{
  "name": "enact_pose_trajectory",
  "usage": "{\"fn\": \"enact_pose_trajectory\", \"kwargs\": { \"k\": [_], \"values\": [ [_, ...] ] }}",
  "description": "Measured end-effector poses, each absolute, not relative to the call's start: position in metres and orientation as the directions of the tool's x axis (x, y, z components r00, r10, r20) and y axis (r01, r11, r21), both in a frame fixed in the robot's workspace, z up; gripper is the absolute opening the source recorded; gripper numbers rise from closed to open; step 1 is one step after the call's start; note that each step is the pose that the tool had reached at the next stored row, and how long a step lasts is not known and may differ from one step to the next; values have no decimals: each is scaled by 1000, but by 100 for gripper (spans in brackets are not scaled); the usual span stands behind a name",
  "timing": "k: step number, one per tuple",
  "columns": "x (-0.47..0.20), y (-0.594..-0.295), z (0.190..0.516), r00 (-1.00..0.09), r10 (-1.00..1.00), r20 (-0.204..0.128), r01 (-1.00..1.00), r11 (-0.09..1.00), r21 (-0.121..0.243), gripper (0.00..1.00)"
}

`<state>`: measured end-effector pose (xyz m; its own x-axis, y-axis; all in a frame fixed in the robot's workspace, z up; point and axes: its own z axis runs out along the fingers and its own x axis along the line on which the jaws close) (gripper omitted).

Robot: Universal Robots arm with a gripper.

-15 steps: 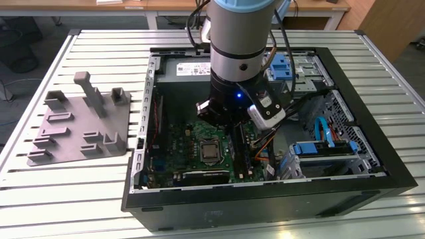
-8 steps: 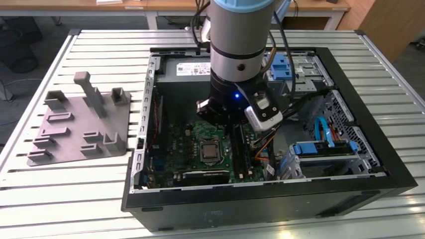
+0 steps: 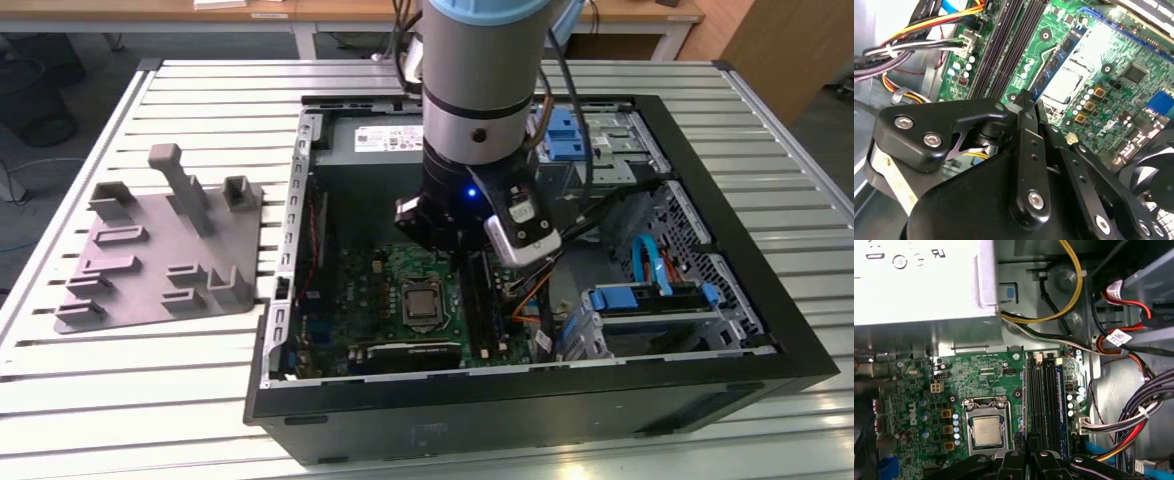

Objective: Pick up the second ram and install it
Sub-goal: 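Insert the second ram into the second slot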

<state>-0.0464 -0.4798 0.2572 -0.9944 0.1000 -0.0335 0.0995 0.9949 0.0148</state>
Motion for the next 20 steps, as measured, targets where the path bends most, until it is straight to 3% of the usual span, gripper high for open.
{"fn": "enact_pose_trajectory", "kwargs": {
  "k": [20],
  "values": [
    [-46,-480,256,-951,307,-34,307,952,14,14]
  ]
}}
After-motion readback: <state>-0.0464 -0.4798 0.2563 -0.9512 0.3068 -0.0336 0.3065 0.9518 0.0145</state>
